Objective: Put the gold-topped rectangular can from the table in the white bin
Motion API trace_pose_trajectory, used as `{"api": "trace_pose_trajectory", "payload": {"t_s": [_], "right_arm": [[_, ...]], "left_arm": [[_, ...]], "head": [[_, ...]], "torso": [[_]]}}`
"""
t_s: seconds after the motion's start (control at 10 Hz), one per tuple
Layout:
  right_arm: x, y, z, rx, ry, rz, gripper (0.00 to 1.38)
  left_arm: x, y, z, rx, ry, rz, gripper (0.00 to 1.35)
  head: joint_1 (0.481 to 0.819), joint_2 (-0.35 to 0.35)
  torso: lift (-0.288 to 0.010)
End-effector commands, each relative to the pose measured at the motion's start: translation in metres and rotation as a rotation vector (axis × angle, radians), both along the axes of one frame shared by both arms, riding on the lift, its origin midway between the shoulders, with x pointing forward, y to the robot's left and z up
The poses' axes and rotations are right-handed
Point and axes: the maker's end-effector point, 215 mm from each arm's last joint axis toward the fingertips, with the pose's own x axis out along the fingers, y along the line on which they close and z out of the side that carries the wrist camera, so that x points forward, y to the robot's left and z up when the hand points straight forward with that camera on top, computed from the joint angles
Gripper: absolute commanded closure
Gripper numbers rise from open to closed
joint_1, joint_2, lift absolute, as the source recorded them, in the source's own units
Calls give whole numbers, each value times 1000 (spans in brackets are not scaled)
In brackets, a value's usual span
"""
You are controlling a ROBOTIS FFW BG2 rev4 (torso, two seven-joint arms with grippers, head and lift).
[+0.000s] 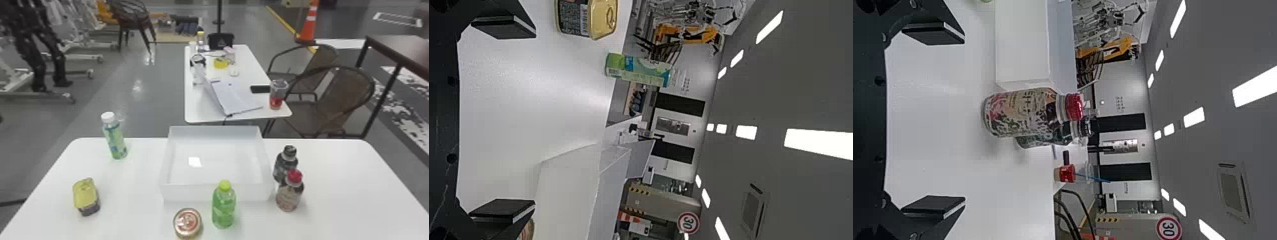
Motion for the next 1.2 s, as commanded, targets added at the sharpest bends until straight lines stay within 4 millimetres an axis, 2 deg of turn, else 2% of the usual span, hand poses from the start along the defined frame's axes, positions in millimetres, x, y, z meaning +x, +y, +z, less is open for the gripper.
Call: {"api": "trace_pose_trajectory", "payload": {"t_s": [0.0,0.7,1.1], "right_arm": [[0,0,0,1,0,-1,153],[0,0,-1,3,1,-1,153],[0,0,-1,6,1,-3,153]], "left_arm": [[0,0,0,-1,-1,1,101],[3,-1,-6,35,24,-13,102],[17,14,-20,50,65,71,102]], "head": [[549,0],[549,0],[549,0]], "torso": [[-100],[-100],[-100]]}}
